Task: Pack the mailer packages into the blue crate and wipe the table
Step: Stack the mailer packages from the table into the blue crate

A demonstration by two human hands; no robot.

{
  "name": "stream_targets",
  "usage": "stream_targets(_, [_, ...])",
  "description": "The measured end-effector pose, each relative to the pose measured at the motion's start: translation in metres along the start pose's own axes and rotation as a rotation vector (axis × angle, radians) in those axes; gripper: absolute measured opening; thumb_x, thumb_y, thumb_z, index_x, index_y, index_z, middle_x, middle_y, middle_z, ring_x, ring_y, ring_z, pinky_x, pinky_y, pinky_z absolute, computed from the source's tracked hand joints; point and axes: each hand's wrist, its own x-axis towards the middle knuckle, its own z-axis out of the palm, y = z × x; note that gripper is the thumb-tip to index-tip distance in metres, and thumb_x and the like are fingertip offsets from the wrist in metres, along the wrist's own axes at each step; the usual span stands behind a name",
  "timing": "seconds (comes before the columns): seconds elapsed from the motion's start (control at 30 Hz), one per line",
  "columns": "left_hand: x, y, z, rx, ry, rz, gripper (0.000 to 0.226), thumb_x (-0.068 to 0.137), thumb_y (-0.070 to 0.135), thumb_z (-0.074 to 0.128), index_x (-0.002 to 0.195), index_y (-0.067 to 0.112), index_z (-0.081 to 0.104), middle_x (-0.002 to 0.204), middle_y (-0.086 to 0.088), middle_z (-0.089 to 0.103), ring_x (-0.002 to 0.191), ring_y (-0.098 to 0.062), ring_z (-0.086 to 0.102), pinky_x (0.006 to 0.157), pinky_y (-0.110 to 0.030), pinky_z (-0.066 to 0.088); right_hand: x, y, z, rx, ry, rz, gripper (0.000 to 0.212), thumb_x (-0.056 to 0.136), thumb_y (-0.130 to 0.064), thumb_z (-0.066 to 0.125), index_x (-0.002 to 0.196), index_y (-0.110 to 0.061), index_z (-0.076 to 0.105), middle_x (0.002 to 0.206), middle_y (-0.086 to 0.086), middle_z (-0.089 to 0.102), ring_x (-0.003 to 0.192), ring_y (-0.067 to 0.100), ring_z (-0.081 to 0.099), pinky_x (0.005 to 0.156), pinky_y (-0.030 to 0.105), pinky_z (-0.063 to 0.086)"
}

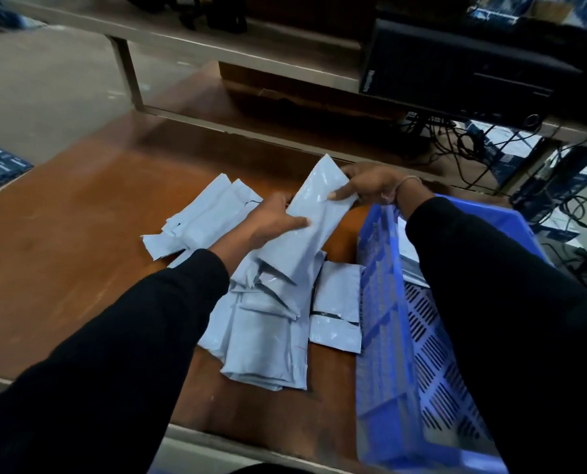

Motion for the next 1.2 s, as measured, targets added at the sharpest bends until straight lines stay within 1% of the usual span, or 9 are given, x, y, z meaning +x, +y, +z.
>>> stream_targets(0.17, [0.000, 0.001, -0.026, 0.069, 0.161, -0.063, 0.041, 0.092, 0.021, 0.074, 0.129, 0.016, 0.057, 0.117, -0.003, 0.063, 0.103, -0.024, 0.063, 0.076, -0.032, 0.051, 0.018, 0.023, 0.021, -0.305, 0.141, 0.193, 0.064, 0.073, -0.013, 0.086, 0.126, 0.007, 0.057, 0.083, 0.016, 0.062, 0.078, 0.027, 0.057, 0.071, 0.041, 0.052])
stream_targets(0.27, [-0.006, -0.004, -0.043, 0.048, 0.212, -0.104, 0.044, 0.093, 0.020, 0.074, 0.132, 0.017, 0.054, 0.120, -0.003, 0.060, 0.105, -0.024, 0.062, 0.080, -0.034, 0.053, 0.025, 0.041, 0.059, -0.342, 0.034, 0.269, 0.066, 0.077, -0.014, 0.084, 0.134, 0.001, 0.055, 0.099, 0.017, 0.067, 0.091, 0.032, 0.064, 0.083, 0.043, 0.055])
stream_targets(0.43, [-0.014, -0.015, -0.055, -0.032, 0.197, -0.138, 0.050, 0.090, 0.017, 0.076, 0.135, 0.019, 0.053, 0.129, -0.005, 0.063, 0.111, -0.029, 0.067, 0.093, -0.047, 0.059, 0.040, 0.063, 0.102, -0.332, 0.016, 0.206, 0.068, 0.053, -0.025, 0.097, 0.111, -0.009, 0.065, 0.112, 0.007, 0.066, 0.110, 0.032, 0.060, 0.100, 0.049, 0.051])
stream_targets(0.67, [-0.017, -0.024, -0.058, -0.043, 0.205, -0.152, 0.052, 0.096, 0.021, 0.071, 0.141, 0.024, 0.046, 0.129, 0.002, 0.056, 0.110, -0.023, 0.062, 0.093, -0.041, 0.058, 0.051, 0.066, 0.099, -0.345, 0.008, 0.232, 0.086, 0.038, -0.027, 0.095, 0.118, -0.012, 0.064, 0.118, 0.009, 0.066, 0.114, 0.036, 0.061, 0.098, 0.050, 0.052])
stream_targets(0.8, [-0.014, -0.025, -0.057, -0.052, 0.211, -0.132, 0.049, 0.098, 0.020, 0.067, 0.141, 0.023, 0.045, 0.124, 0.003, 0.054, 0.109, -0.022, 0.059, 0.090, -0.038, 0.056, 0.039, 0.046, 0.068, -0.398, -0.052, 0.278, 0.046, 0.074, -0.018, 0.084, 0.114, -0.002, 0.066, 0.115, 0.016, 0.068, 0.109, 0.036, 0.065, 0.098, 0.049, 0.054])
stream_targets(0.9, [-0.010, -0.021, -0.056, -0.069, 0.200, -0.115, 0.046, 0.099, 0.019, 0.062, 0.141, 0.024, 0.045, 0.127, 0.002, 0.056, 0.112, -0.024, 0.060, 0.095, -0.043, 0.056, 0.013, 0.017, 0.040, -0.392, -0.198, 0.180, 0.043, 0.076, -0.009, 0.083, 0.117, -0.007, 0.069, 0.115, 0.014, 0.072, 0.106, 0.032, 0.069, 0.094, 0.046, 0.057])
stream_targets(1.0, [-0.003, -0.016, -0.053, -0.064, 0.151, -0.064, 0.041, 0.098, 0.013, 0.059, 0.137, 0.022, 0.053, 0.126, -0.001, 0.062, 0.111, -0.024, 0.062, 0.088, -0.036, 0.055, -0.016, -0.002, 0.015, -0.233, -0.301, 0.052, 0.040, 0.083, 0.000, 0.076, 0.122, -0.006, 0.066, 0.116, 0.013, 0.072, 0.102, 0.025, 0.072, 0.082, 0.035, 0.060])
stream_targets(1.07, [-0.001, -0.009, -0.047, -0.102, 0.060, -0.047, 0.038, 0.098, 0.010, 0.059, 0.135, 0.020, 0.057, 0.125, -0.001, 0.064, 0.112, -0.022, 0.063, 0.084, -0.031, 0.054, -0.029, -0.007, -0.001, -0.087, -0.242, -0.057, 0.043, 0.084, 0.000, 0.075, 0.125, -0.005, 0.064, 0.118, 0.012, 0.072, 0.105, 0.023, 0.070, 0.088, 0.034, 0.059])
stream_targets(1.2, [0.004, 0.006, -0.032, -0.240, -0.112, -0.032, 0.039, 0.097, 0.003, 0.057, 0.133, 0.017, 0.061, 0.128, -0.006, 0.067, 0.119, -0.025, 0.064, 0.097, -0.036, 0.055, -0.038, -0.002, -0.014, 0.025, 0.069, -0.203, 0.045, 0.080, -0.002, 0.079, 0.122, -0.003, 0.067, 0.117, 0.012, 0.073, 0.100, 0.020, 0.071, 0.079, 0.028, 0.059])
